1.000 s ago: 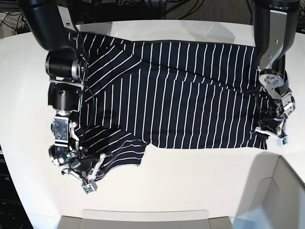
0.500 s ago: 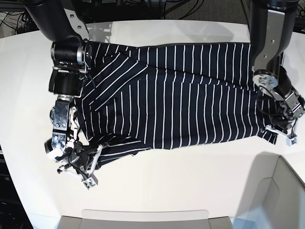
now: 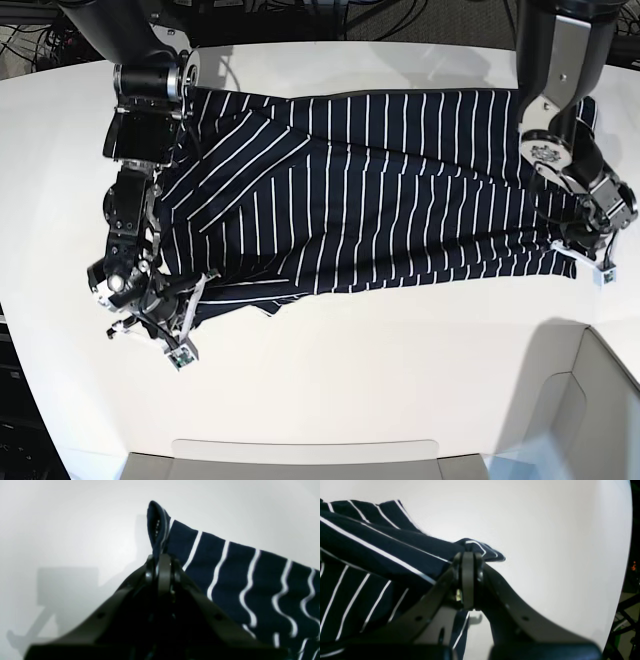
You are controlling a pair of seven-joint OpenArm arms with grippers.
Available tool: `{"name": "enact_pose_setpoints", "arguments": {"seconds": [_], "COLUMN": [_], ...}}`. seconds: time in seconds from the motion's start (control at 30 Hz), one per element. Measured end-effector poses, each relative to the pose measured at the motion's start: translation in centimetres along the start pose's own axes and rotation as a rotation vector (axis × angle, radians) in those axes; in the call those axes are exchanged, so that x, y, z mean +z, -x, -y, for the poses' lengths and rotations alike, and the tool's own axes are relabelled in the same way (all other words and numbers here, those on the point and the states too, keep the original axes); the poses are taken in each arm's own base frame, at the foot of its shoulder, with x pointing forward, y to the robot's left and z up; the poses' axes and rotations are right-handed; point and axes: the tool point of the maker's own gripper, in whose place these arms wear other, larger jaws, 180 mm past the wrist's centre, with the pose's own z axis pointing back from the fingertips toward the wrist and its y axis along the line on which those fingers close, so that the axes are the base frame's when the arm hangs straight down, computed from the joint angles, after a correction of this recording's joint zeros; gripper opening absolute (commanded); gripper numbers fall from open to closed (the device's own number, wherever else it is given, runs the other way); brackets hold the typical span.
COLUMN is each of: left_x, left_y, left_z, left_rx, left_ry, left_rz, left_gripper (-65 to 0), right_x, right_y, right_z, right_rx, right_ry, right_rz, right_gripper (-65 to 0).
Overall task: Fold the T-shirt properly
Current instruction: 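Lift the hem with both grippers and fold it toward the collar, then lay the held hem over the shoulders with both grippers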
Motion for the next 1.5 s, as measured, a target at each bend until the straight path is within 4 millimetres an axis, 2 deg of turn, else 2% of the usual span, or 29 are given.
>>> {"name": "enact_pose_setpoints", "arguments": {"seconds": [0.13,0.3,0.43,0.5,0.67,0.8,0.93,1.03,1.17,1.3,1.5], "left_x": [1.3,2.0,2.5,2.8,3.3,4.0,4.9,5.3,5.3,6.2,8.2], "left_y": [1.0,1.2,2.6,2.7,2.3,2.7,1.6,2.2,2.8,4.9,5.5], "left_z": [-2.0,-1.4,-1.2,-1.5,-1.6,-2.4,-3.1,-3.6,-3.3,-3.6,-5.7], "left_rx": [-0.019,-0.131,-0.168,-0.175,-0.18,-0.188,-0.191,-0.185,-0.259,-0.304,-0.312], "left_ry": [-0.085,-0.122,-0.149,-0.165,-0.182,-0.208,-0.239,-0.256,-0.261,-0.287,-0.359], "left_rz": [-0.049,-0.099,-0.106,-0.108,-0.086,-0.104,-0.083,-0.136,-0.195,-0.274,-0.3], "left_gripper": [-65.0,-65.0,-65.0,-65.0,-65.0,-65.0,-65.0,-65.0,-65.0,-65.0,-65.0], "right_x": [0.2,0.8,1.3,1.8,3.5,4.3,4.9,5.4,6.5,7.9,9.2], "right_y": [0.9,1.7,2.7,3.2,2.5,3.6,3.9,4.5,4.6,5.3,6.3], "right_z": [-0.8,-1.1,-1.5,-1.7,-0.7,-1.4,-1.6,-1.3,-0.5,-0.3,-0.7], "right_rx": [-0.001,0.011,0.023,0.09,0.107,0.115,0.123,0.124,0.135,0.144,0.164], "right_ry": [-0.011,-0.001,0.002,-0.017,0.033,0.04,0.052,0.065,0.1,0.133,0.146], "right_rz": [-0.005,-0.004,-0.036,-0.077,-0.072,-0.084,-0.083,-0.127,-0.136,-0.166,-0.169], "right_gripper": [-65.0,-65.0,-65.0,-65.0,-65.0,-65.0,-65.0,-65.0,-65.0,-65.0,-65.0]}}
